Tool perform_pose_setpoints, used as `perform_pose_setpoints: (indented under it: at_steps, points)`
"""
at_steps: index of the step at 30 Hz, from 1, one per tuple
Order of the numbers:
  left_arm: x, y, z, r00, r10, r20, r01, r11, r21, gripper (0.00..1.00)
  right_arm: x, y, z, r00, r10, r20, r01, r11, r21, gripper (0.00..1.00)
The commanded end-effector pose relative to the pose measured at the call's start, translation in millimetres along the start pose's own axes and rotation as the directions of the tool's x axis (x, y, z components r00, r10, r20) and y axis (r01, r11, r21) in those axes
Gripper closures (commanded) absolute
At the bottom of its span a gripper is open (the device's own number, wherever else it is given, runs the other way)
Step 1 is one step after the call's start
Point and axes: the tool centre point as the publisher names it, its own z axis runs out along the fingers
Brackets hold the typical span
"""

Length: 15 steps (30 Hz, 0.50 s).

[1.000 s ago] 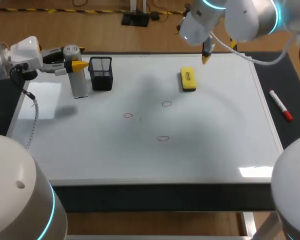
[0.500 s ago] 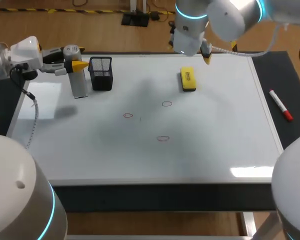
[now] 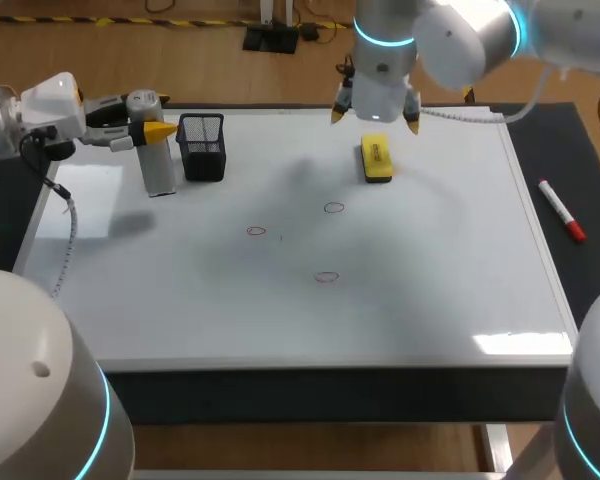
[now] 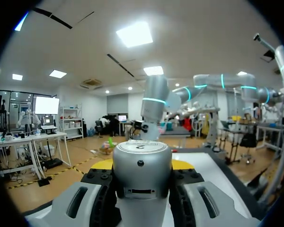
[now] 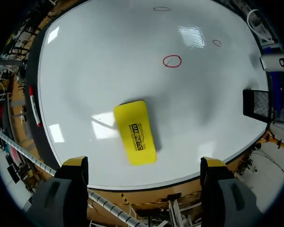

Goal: Pick up the inspection probe, press it on each red-marked spot on the whiteboard one by one, put down the probe, pick up the eraser, and wipe off all the red marks.

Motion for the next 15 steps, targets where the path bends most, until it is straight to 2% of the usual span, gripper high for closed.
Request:
perform_pose_setpoints:
  at_steps: [1,15]
  points:
    - [0.7,-0.9,0.3,1.000,0.001,0.002,-0.001,1.000,-0.001,1.00,2.2,3.3,10.9,1.000,-0.031,-0.002,0.031,0.999,-0.020,0.00]
    - [0.7,-0.9,0.3,1.000,0.001,0.002,-0.001,1.000,-0.001,1.00,10.7,8.2,36.7,0.990,-0.135,-0.050,0.129,0.986,-0.109,0.00]
